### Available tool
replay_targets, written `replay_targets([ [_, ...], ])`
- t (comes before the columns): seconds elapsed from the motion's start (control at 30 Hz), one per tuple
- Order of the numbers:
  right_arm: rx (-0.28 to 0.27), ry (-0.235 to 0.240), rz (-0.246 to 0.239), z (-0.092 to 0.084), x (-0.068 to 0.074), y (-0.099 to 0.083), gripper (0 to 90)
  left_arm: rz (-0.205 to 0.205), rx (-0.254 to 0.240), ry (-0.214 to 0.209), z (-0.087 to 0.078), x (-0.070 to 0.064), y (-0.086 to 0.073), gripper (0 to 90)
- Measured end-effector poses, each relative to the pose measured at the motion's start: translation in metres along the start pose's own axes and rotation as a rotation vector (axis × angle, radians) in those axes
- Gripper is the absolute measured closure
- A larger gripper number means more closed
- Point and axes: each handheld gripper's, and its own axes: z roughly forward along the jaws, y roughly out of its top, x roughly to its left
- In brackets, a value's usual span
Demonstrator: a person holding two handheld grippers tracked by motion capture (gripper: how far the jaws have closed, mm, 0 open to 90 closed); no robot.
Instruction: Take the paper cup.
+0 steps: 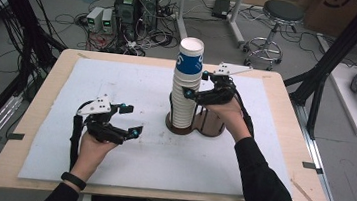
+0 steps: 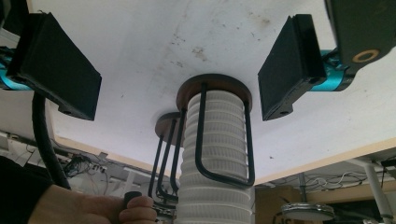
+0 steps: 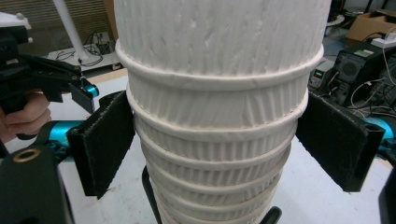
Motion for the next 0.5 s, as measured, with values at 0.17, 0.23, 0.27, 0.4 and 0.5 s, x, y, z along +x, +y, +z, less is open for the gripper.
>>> replay_targets([
  [0.17, 0.004, -0.001, -0.004, -0.001, 0.0, 0.0, 13.7, 0.007, 0.004, -0.004, 0.001, -0.001, 0.002, 13.3],
  [0.23, 0.002, -0.001, -0.006, -0.001, 0.001, 0.0, 13.8, 0.005, 0.005, 0.001, 0.002, -0.002, 0.004, 13.3],
  [0.27, 0.004, -0.002, -0.006, -0.001, 0.001, 0.0, 13.8, 0.004, 0.008, -0.001, 0.002, -0.003, 0.008, 13.4],
  [0.4, 0.001, -0.004, -0.009, -0.002, 0.001, 0.0, 13.9, 0.019, -0.002, -0.001, 0.001, -0.005, 0.021, 13.3],
  [0.5, 0.001, -0.007, -0.013, -0.003, 0.001, 0.0, 14.0, 0.017, -0.011, -0.003, 0.001, -0.004, 0.028, 13.3],
])
